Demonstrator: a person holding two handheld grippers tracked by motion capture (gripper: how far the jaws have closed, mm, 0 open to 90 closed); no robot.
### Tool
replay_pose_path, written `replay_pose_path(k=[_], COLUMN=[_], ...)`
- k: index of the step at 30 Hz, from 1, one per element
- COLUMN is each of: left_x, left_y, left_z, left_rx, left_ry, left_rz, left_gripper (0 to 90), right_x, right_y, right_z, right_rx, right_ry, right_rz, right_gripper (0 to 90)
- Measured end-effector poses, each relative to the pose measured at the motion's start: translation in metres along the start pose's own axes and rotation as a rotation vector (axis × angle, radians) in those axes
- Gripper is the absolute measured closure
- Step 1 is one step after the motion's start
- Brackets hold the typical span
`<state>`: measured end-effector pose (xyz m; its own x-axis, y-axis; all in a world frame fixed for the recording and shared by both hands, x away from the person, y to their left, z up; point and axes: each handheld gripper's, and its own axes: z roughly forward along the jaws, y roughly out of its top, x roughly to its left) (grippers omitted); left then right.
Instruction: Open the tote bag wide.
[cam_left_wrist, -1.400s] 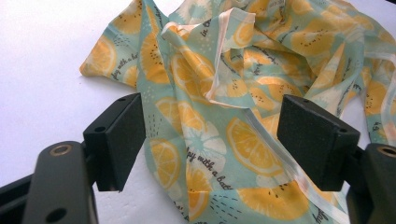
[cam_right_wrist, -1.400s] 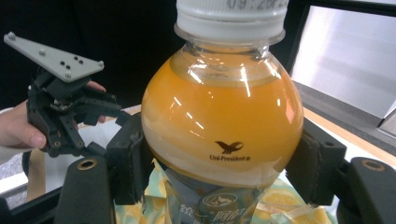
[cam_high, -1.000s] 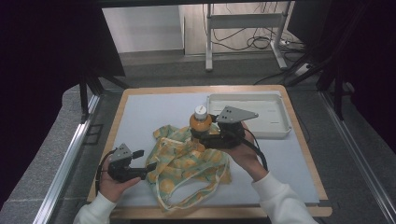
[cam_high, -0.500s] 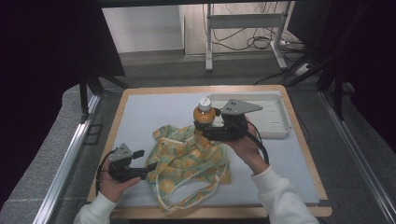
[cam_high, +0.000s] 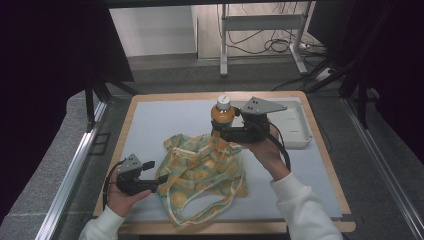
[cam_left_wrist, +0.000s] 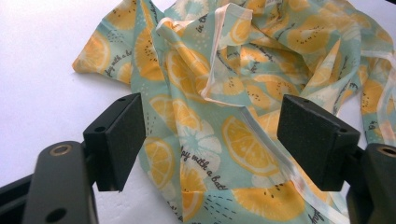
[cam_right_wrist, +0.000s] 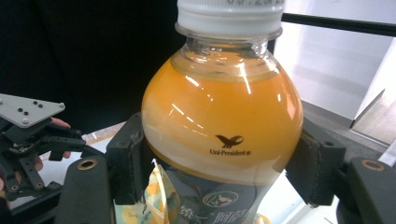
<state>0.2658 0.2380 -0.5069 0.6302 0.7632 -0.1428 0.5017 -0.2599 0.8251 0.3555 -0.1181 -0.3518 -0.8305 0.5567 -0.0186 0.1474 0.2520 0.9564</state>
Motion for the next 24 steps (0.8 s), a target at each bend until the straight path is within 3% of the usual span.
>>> replay_pose_path(k=[8, 24], left_x=[0.0, 0.001], left_y=[0.0, 0.0], left_z=[0.001, 0.001], left_rx=[0.002, 0.013], left_ry=[-0.003, -0.004], left_rz=[-0.006, -0.004], left_gripper=[23.8, 23.8], right_x=[-0.008, -0.037], right_y=[0.003, 0.0], right_z=[0.0, 0.011], right_rx=[0.003, 0.029], right_ry=[-0.017, -0.065], right_rz=[-0.001, 0.013], right_gripper=[31.8, 31.7])
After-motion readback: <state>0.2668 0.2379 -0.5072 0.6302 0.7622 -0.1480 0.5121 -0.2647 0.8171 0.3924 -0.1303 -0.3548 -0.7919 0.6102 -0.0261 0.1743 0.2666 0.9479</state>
